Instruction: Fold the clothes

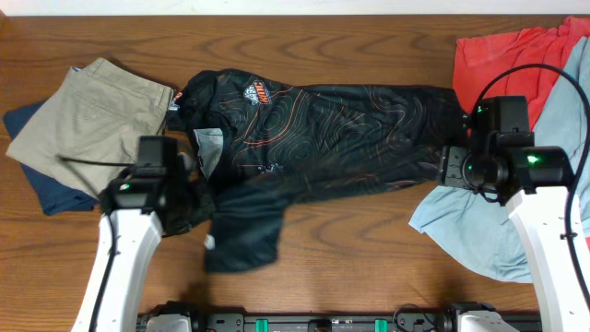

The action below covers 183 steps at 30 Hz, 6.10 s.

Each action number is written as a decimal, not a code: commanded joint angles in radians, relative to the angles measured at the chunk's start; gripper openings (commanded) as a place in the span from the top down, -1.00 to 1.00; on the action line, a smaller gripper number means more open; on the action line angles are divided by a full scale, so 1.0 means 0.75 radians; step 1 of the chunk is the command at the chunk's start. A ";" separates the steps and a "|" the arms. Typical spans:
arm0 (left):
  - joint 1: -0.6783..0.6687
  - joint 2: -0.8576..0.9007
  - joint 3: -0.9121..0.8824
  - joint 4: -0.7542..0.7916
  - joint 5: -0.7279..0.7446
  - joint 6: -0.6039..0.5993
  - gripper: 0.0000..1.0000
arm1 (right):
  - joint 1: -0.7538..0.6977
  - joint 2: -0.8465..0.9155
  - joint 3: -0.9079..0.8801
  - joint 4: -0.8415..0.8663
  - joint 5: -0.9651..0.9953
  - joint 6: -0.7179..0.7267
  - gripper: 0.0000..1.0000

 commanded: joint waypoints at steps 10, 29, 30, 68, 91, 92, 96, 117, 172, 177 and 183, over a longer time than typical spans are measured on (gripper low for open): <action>0.100 -0.002 0.002 -0.057 -0.006 0.012 0.88 | -0.048 0.179 -0.372 0.331 0.001 0.026 0.98; 0.100 -0.003 0.002 -0.057 -0.006 0.012 0.88 | -0.486 0.575 -0.540 0.753 0.630 0.483 0.98; 0.100 -0.003 0.002 -0.057 -0.006 0.012 0.88 | -0.537 0.572 -0.535 0.758 0.658 0.542 0.98; 0.100 -0.003 0.002 -0.058 -0.006 0.012 0.87 | -0.545 0.565 -0.349 0.751 -0.624 0.023 0.33; 0.100 -0.002 0.002 -0.081 -0.006 0.012 0.88 | -0.729 0.565 -0.334 0.433 -0.071 0.194 0.58; 0.100 -0.003 0.002 -0.081 -0.006 0.012 0.88 | -0.729 0.565 -0.334 0.424 -0.071 0.185 0.58; 0.100 -0.002 0.002 -0.082 -0.006 0.012 0.88 | -0.729 0.565 -0.334 0.393 -0.155 0.091 0.55; 0.100 -0.002 0.002 -0.082 -0.006 0.012 0.87 | -0.703 0.565 -0.348 0.270 -0.357 0.034 -0.12; 0.100 -0.081 0.896 -0.285 -0.012 0.089 0.88 | -0.614 0.012 0.733 -0.277 -0.522 -0.181 0.98; 0.100 -0.131 1.150 -0.334 -0.012 0.089 0.88 | -0.616 -0.066 0.968 -0.320 -0.505 -0.181 0.98; 0.100 -0.205 1.377 -0.332 -0.055 0.089 0.88 | -0.616 -0.119 1.176 -0.336 -0.330 -0.110 0.98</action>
